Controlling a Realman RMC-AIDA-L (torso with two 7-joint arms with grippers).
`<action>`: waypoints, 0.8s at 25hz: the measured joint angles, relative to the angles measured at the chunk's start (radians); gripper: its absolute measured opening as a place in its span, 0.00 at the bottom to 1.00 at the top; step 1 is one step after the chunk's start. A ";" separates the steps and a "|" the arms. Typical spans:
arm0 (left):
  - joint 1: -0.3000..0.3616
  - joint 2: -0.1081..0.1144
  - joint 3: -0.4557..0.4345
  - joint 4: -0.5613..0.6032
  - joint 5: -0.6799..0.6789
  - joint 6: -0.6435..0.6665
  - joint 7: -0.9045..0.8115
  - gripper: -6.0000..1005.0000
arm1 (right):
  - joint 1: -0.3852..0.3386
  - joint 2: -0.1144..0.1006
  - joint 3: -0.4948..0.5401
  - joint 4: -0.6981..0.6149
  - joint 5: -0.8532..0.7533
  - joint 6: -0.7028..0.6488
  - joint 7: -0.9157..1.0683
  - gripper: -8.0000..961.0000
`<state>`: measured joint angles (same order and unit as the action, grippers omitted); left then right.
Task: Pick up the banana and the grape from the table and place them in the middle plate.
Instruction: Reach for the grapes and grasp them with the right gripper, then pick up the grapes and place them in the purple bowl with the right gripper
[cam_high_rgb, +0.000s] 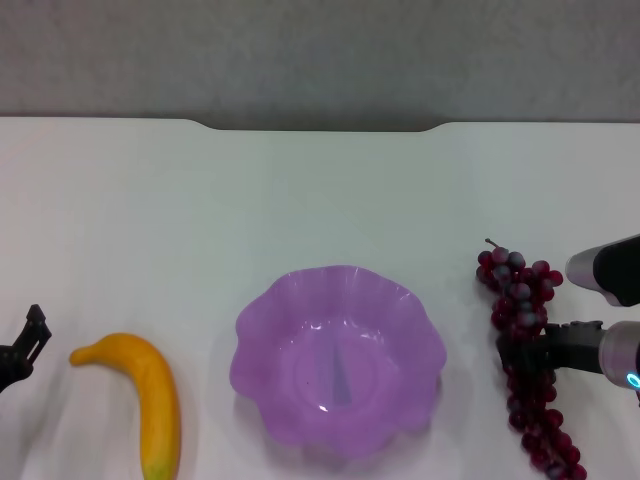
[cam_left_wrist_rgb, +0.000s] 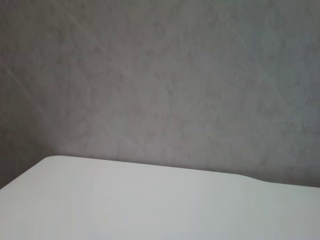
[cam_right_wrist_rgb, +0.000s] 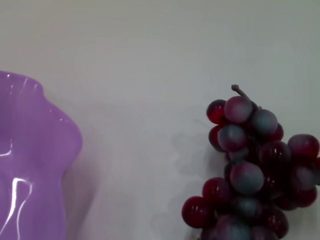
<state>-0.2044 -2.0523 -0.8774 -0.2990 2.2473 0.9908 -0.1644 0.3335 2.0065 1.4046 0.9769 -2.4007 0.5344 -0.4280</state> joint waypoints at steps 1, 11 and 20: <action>0.000 0.000 0.000 0.000 0.000 0.000 -0.001 0.88 | 0.000 0.000 0.000 0.000 0.000 -0.002 0.000 0.88; 0.003 0.000 -0.006 0.001 0.000 -0.001 0.001 0.88 | -0.004 0.000 -0.011 -0.003 -0.009 -0.037 0.000 0.61; 0.005 0.000 -0.006 0.002 0.000 -0.010 0.001 0.88 | -0.037 0.000 -0.048 -0.003 -0.009 -0.129 0.000 0.49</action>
<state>-0.1996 -2.0521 -0.8836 -0.2975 2.2473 0.9804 -0.1638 0.2960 2.0064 1.3569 0.9736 -2.4099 0.4058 -0.4279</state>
